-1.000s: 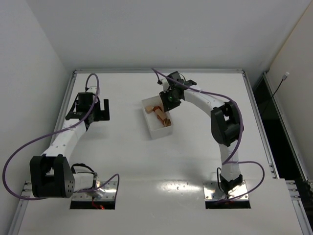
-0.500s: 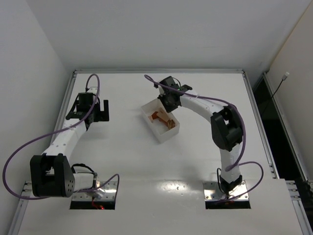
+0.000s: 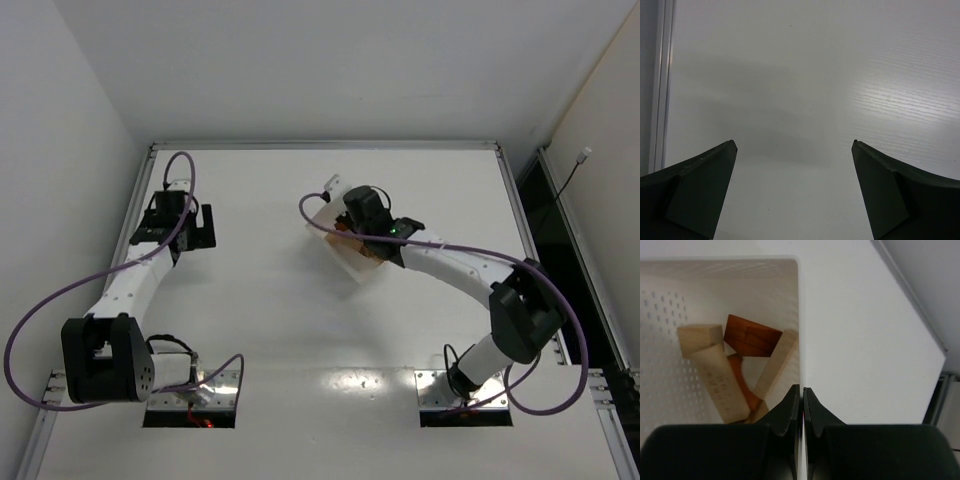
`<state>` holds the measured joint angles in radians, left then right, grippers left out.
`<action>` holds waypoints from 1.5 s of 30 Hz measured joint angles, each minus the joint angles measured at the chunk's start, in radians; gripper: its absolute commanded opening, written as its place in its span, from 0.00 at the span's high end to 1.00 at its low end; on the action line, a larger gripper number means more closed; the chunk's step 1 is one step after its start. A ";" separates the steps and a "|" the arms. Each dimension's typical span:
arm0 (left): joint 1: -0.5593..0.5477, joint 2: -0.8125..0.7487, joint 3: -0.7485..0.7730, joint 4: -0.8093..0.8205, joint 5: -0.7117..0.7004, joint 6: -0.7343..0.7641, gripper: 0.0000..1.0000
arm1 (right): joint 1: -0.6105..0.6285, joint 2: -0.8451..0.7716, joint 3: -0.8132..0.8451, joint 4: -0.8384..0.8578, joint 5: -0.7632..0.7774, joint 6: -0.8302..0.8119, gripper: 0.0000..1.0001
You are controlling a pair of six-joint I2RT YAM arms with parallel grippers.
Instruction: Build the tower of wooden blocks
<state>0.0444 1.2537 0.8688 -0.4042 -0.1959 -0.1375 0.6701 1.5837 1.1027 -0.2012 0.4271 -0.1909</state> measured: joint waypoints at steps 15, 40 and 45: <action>0.054 -0.037 0.034 -0.035 -0.049 -0.013 0.00 | 0.228 0.037 -0.363 0.872 0.267 -0.673 1.00; 0.074 -0.051 0.034 -0.055 -0.082 -0.013 0.00 | 0.329 0.464 -0.336 1.448 0.265 -1.411 1.00; 0.074 -0.051 0.034 -0.053 -0.082 -0.012 0.00 | 0.329 0.441 -0.309 1.471 0.251 -1.456 1.00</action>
<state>0.1181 1.2022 0.9024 -0.4572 -0.2775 -0.1497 0.9989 2.0243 0.7940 1.2697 0.6785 -1.6466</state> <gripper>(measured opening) 0.996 0.008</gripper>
